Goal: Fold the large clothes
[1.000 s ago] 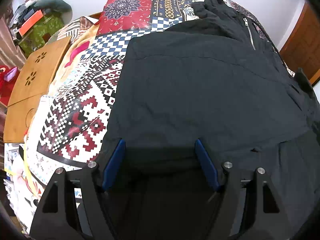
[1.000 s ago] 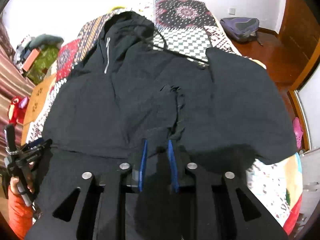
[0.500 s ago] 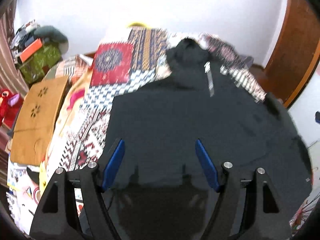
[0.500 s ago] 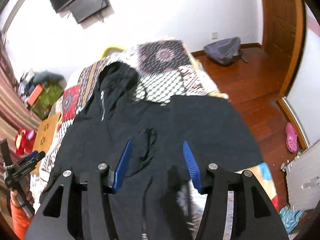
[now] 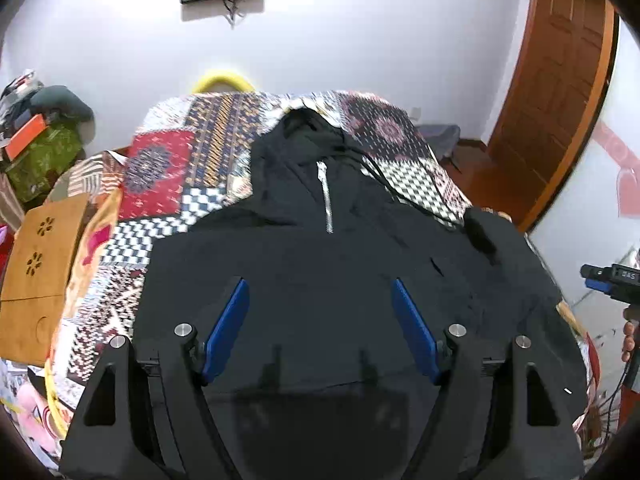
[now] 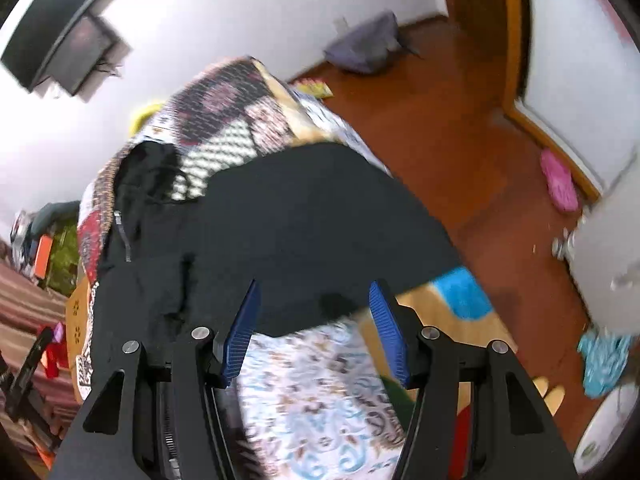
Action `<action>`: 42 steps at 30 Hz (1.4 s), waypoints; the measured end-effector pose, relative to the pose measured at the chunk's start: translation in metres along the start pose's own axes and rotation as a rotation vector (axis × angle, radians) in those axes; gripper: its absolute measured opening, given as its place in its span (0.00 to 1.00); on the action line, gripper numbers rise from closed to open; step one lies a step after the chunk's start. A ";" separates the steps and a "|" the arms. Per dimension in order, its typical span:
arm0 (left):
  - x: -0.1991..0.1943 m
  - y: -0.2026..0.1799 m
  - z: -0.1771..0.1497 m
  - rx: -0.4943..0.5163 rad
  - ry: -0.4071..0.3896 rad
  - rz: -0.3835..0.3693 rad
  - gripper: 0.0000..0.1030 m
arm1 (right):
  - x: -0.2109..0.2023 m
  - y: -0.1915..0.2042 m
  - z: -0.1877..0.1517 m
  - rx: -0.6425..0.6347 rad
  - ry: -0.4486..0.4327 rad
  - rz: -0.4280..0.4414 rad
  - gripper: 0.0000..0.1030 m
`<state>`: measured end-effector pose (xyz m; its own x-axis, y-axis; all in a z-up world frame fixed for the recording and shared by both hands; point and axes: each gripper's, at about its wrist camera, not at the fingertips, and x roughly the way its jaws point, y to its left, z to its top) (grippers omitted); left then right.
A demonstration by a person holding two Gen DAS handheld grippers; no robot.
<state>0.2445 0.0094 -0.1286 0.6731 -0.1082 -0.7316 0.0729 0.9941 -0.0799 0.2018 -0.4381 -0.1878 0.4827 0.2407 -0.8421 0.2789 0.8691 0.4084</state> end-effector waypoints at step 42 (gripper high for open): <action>-0.003 0.041 -0.033 -0.024 0.028 0.010 0.71 | -0.044 0.202 0.001 -0.455 -0.219 0.057 0.09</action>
<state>0.2216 0.0508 -0.1520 0.6530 -0.0981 -0.7510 0.0479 0.9949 -0.0882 0.2378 -0.2735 -0.0675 0.6631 0.2394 -0.7092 -0.1191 0.9692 0.2157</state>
